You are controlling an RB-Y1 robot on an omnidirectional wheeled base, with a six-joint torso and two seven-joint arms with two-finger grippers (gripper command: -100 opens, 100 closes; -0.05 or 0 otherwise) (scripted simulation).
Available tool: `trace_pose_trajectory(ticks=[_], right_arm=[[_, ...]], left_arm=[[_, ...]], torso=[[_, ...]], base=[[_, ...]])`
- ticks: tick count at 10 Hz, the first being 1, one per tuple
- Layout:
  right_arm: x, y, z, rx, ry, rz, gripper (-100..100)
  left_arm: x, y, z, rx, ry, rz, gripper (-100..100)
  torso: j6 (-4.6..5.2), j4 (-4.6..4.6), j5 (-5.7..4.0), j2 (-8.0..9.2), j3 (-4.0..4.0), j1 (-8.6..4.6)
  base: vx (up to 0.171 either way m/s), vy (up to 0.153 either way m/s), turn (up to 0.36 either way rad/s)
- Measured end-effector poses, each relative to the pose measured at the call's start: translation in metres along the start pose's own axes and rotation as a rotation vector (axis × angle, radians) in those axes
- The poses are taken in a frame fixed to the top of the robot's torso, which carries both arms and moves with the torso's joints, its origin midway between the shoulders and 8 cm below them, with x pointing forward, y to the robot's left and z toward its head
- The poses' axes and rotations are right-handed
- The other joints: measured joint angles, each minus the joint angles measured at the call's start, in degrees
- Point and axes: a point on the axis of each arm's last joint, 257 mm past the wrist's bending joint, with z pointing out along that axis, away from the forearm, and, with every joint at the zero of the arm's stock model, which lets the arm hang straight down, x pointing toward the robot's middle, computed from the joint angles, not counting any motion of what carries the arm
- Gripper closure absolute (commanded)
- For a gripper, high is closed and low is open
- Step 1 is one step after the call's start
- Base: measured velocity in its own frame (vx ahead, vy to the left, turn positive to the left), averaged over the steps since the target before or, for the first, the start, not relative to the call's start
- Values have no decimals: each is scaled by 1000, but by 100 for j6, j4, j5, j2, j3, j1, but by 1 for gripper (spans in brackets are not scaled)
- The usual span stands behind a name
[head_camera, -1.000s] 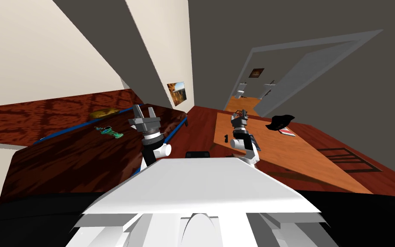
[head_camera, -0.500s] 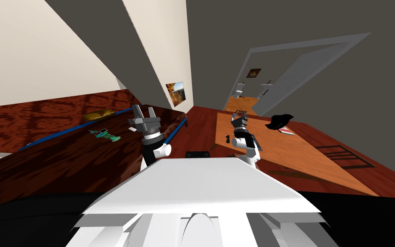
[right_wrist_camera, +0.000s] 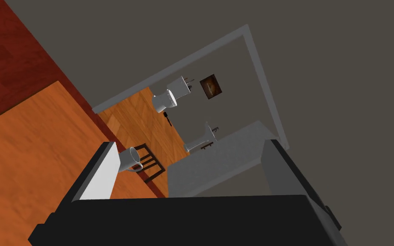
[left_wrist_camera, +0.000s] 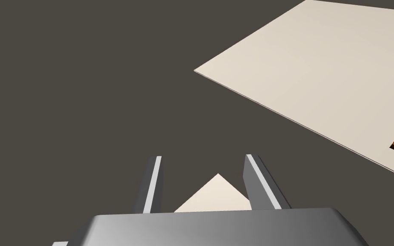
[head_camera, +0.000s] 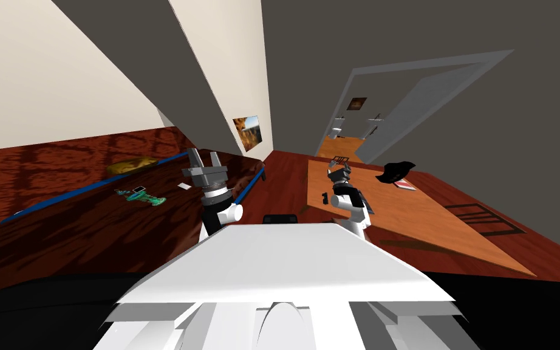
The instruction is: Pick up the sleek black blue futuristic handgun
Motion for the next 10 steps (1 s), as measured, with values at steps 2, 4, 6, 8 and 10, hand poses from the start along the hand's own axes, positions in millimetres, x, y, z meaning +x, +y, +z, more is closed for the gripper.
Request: trace_pose_trajectory(ticks=[2, 4, 6, 8, 10], right_arm=[[-15, -11, 3, 44, -38, 46, -100], [-34, -23, 3, 92, -82, 100, -100], [-45, -34, 2, 131, -116, 133, -100], [-64, -47, 1, 179, -162, 184, -100], [-75, -58, -4, 223, -197, 211, -100]], left_arm=[[0, 0, 0, 0, 0, 0, 0], [0, 0, 0, 0, 0, 0, 0], [0, 0, 0, 0, 0, 0, 0], [0, 0, 0, 0, 0, 0, 0], [0, 0, 0, 0, 0, 0, 0]], torso=[[0, -1, 0, -4, -2, 2], [0, -3, 1, -13, -8, 5], [2, 0, -1, -2, -1, -2], [1, -4, -1, -20, -11, -1], [-1, -1, -1, -4, -3, -4]], base=[[67, 41, -72], [49, 37, -23], [54, 33, -70], [88, 36, -70], [42, 27, -46]])
